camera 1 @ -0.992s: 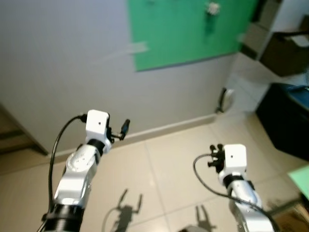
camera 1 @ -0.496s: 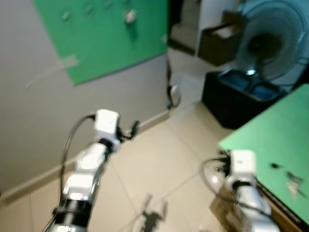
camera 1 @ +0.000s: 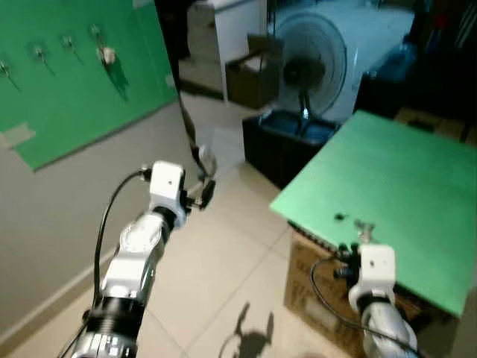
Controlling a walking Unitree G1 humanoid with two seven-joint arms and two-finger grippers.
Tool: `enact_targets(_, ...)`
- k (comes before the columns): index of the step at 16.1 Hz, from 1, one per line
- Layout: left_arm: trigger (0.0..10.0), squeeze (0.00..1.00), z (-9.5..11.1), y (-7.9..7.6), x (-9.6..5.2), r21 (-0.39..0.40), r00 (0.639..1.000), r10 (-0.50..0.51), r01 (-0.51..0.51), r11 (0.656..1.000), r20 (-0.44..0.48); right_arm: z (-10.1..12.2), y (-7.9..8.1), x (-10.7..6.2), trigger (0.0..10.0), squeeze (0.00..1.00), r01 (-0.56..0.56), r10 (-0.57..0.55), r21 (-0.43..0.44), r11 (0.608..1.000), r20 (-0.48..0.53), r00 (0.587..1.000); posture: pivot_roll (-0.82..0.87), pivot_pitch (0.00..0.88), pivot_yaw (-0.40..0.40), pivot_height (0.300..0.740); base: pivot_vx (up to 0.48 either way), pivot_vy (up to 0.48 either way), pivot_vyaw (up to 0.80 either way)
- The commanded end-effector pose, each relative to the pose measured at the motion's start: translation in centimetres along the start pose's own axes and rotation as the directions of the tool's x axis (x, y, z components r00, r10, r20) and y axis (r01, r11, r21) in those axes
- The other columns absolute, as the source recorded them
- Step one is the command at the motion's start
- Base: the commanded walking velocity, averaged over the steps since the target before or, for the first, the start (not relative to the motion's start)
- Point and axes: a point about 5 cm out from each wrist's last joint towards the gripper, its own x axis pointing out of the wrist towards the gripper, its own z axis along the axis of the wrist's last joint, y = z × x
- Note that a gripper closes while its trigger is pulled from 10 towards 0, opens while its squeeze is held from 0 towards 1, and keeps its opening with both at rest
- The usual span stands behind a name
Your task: Hang keys on a hook
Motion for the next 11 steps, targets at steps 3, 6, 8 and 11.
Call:
enact_targets(3,10.0,0.00,-0.2,0.1,0.8,0.001,1.000,-0.006,0.006,1.000,-0.023,0.7,1.2,-0.8,10.0,0.00,-0.022,0.023,-0.019,1.000,0.036,0.999,-0.12,0.000,0.133,0.732,0.000,0.000,-0.51)
enact_targets(6,10.0,0.00,0.0,0.0,1.6,0.000,1.000,-0.012,0.012,1.000,-0.025,0.7,0.9,-1.0,10.0,0.00,0.012,-0.012,-0.001,1.000,0.038,0.999,-0.15,0.000,0.158,0.732,0.000,0.000,-0.49)
enact_targets(8,10.0,0.00,0.0,-0.2,1.8,0.001,0.999,-0.021,0.021,1.000,-0.026,0.7,0.9,-1.1,10.0,0.00,0.018,-0.018,-0.012,1.000,0.036,0.999,-0.15,0.000,0.160,0.732,0.000,0.000,-0.50)
enact_targets(11,10.0,0.00,-0.7,-0.4,1.8,-0.010,0.998,-0.037,0.036,0.999,-0.041,0.6,0.9,-1.2,10.0,0.00,0.024,-0.023,-0.013,1.000,0.032,0.999,-0.16,0.000,0.169,0.732,0.000,0.000,-0.58)
